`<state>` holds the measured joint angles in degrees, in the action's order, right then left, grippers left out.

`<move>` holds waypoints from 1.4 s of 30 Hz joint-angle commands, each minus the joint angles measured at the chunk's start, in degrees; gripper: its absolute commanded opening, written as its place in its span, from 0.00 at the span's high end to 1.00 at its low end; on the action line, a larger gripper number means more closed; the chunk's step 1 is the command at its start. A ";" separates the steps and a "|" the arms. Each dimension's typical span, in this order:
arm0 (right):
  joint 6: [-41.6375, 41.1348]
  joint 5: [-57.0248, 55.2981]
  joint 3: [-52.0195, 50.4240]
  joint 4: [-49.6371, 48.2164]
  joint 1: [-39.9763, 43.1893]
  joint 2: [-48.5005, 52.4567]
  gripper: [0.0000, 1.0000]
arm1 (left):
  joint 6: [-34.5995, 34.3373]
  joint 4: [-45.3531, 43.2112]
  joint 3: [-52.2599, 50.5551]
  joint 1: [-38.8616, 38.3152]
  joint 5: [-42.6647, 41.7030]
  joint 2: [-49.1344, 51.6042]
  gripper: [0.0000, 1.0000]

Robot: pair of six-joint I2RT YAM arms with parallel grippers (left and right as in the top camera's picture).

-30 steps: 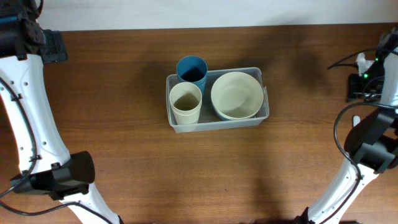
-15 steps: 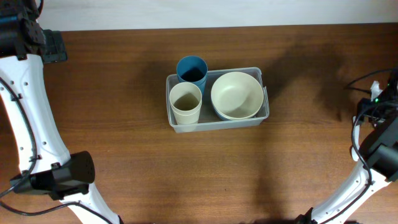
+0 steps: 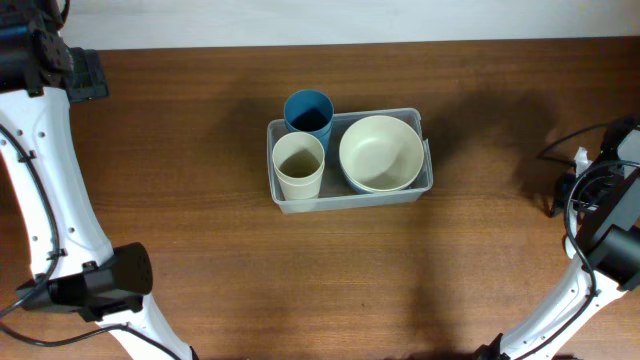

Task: Pack container
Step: 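Lower the right gripper and grasp the white spoon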

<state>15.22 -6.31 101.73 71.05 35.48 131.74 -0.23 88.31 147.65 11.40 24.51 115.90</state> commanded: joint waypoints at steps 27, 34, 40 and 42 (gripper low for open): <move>3.85 2.67 -1.25 -3.85 2.47 -0.09 0.67 | -0.17 0.42 0.90 0.39 0.72 0.26 0.00; 3.80 3.13 -1.25 -3.76 2.01 -0.09 0.96 | -0.17 0.46 0.90 0.37 0.59 0.28 0.00; 3.76 3.34 -0.85 -2.36 1.14 -0.13 0.96 | -0.17 0.46 0.90 0.39 0.59 0.28 0.00; 3.76 4.39 1.11 -0.15 0.46 -0.13 0.96 | -0.17 0.46 0.90 0.39 0.59 0.28 0.00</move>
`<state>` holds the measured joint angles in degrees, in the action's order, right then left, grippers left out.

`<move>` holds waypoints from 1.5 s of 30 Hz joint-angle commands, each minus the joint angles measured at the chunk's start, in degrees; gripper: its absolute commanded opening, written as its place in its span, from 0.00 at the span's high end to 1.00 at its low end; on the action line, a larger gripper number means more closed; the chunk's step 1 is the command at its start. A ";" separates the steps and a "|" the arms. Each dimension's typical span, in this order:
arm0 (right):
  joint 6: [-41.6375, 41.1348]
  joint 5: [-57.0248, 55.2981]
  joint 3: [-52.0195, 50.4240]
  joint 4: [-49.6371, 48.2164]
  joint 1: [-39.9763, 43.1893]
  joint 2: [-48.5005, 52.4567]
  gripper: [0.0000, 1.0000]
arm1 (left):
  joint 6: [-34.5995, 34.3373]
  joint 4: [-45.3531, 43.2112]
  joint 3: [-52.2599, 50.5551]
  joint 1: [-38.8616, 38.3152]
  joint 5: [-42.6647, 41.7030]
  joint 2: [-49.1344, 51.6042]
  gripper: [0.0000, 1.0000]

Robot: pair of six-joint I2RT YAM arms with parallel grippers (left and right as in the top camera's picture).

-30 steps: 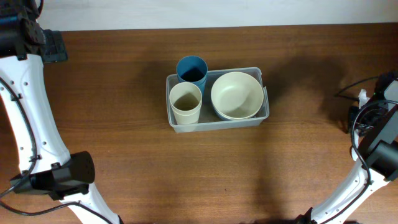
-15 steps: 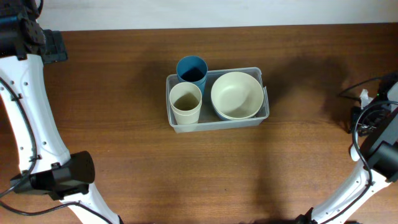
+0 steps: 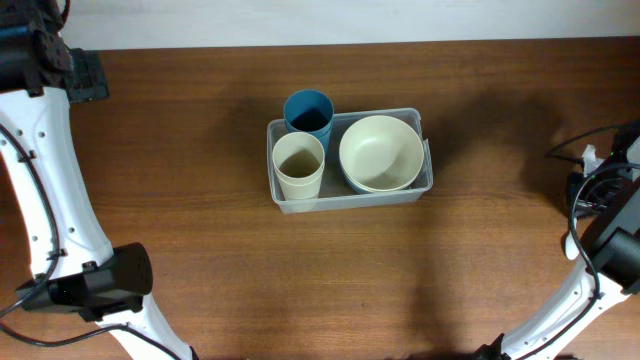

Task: Pack container
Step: 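Lower the right gripper and grasp the white spoon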

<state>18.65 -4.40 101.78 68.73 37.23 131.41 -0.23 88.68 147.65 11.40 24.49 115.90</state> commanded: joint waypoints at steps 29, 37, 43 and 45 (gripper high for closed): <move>-9.94 0.68 5.75 10.88 -6.75 0.20 0.59 | -0.17 0.09 0.90 0.39 0.61 0.28 0.00; -9.94 0.66 -1.57 5.77 -6.71 0.20 0.59 | -0.17 0.09 0.90 0.39 0.61 0.28 0.00; -9.94 -0.85 -4.13 1.46 -6.71 0.20 0.56 | -0.17 0.09 0.90 0.39 0.61 0.28 0.00; -9.97 -0.79 -4.20 0.72 -6.71 0.20 0.55 | -0.17 0.09 0.90 0.39 0.61 0.31 0.00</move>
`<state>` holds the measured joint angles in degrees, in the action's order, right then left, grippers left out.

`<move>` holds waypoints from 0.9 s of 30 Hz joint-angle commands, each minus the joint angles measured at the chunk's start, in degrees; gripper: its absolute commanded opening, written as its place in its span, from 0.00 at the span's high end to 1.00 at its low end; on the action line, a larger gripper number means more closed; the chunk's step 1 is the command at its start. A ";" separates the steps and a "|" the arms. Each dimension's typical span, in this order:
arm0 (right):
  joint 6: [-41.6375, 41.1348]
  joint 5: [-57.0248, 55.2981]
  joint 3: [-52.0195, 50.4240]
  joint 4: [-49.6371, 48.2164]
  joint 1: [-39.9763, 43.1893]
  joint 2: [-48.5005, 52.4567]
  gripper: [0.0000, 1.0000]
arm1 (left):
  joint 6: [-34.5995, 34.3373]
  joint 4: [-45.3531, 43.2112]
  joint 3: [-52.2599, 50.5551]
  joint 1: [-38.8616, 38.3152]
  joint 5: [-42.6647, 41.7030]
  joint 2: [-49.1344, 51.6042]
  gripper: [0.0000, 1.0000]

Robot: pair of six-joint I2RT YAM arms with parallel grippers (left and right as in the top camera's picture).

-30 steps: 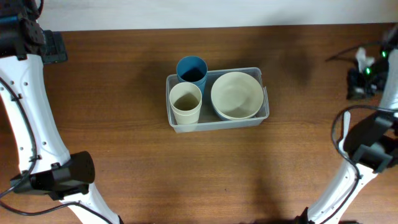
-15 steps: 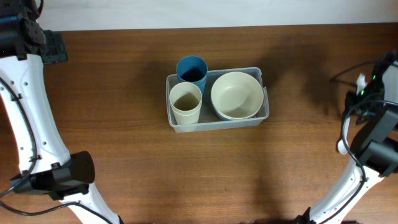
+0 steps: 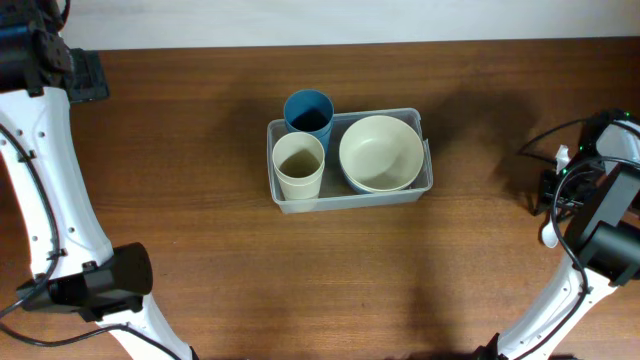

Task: Pack container
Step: 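Lower the right gripper and grasp the white spoon, then carry the spoon over the container and drop it beside the bowl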

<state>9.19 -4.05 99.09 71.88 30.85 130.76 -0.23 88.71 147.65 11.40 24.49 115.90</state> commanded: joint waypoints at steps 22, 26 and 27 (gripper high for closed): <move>-0.72 8.33 13.49 11.23 -4.50 0.76 0.96 | -0.17 0.07 0.90 0.39 0.61 0.31 0.00; -0.70 11.56 26.99 21.64 -9.64 0.76 0.96 | -0.17 0.07 0.90 0.39 0.61 0.31 0.00; -0.70 12.22 30.56 23.93 -11.19 0.76 0.96 | -0.17 0.07 0.90 0.39 0.61 0.31 0.00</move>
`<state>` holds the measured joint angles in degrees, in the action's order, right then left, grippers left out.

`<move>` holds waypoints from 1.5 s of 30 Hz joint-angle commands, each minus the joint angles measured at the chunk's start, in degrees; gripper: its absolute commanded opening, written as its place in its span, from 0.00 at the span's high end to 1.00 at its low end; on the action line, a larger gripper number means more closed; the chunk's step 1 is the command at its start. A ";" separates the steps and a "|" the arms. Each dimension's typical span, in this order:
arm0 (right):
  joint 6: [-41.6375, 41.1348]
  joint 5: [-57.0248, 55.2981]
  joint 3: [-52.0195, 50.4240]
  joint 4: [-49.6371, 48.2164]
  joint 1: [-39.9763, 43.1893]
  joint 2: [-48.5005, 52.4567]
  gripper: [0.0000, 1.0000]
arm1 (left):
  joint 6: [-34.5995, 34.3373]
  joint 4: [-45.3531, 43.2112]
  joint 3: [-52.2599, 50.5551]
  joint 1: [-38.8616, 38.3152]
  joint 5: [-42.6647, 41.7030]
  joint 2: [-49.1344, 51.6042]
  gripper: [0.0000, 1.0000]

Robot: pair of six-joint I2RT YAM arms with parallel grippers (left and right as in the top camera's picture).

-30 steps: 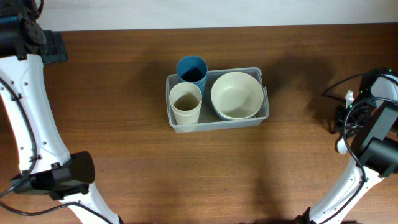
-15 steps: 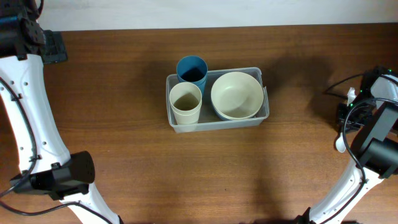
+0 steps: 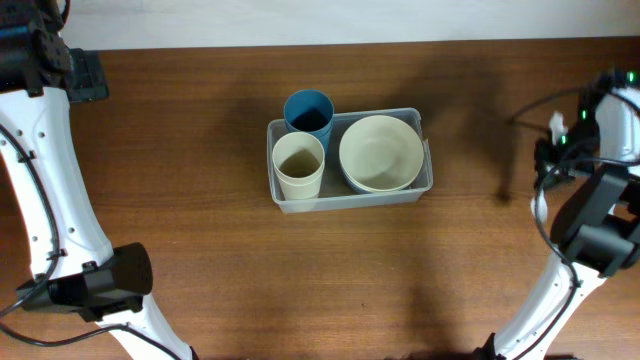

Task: Pack container
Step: 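Carry the spoon over the container and drop it beside the bowl, then return the right gripper to the right side toward the fork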

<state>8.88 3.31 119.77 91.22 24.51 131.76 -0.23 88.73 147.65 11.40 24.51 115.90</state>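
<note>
A clear grey container (image 3: 425, 185) sits mid-table. Inside it, a cream cup (image 3: 298, 165) stands at the front left and a wide cream bowl (image 3: 380, 153) fills the right half. A blue cup (image 3: 308, 111) stands at the back left corner, its rim reaching over the container's back edge. My left arm runs up the left edge, and its dark gripper end (image 3: 88, 76) lies at the far back left, its fingers indistinct. My right arm's head (image 3: 600, 130) hangs at the right edge, well right of the container; its fingers cannot be made out.
The brown wooden table (image 3: 200, 240) meets a pale wall strip along the back. The left arm's base joint (image 3: 100, 280) is at the front left. Black cables (image 3: 545, 190) loop off the right arm.
The right arm's head has moved toward the back of the table along the right edge. The container, cups, bowl and left arm are unchanged.
The container held both cups and the bowl at every moment. The right arm sat low at the far right edge, shifted slightly further right, then came a little inward, and now stands further back. The left arm stayed still.
</note>
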 commanded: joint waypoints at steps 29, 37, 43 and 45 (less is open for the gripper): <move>-6.43 17.90 28.02 4.96 -46.25 -1.01 0.77 | -0.17 0.04 0.90 0.39 0.59 0.31 0.00; -6.99 7.23 28.94 4.72 -43.89 -1.09 0.17 | -0.17 0.04 0.90 0.39 0.59 0.31 0.00; -10.16 -4.90 30.05 6.14 -31.19 -2.14 0.01 | -0.17 0.04 0.90 0.39 0.59 0.31 0.00; -11.17 -5.20 30.05 6.12 -25.59 -2.14 0.01 | -0.17 0.04 0.90 0.39 0.59 0.31 0.00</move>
<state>-0.01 5.30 148.22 96.99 -11.40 131.41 -0.23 88.73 147.65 11.40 24.49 115.90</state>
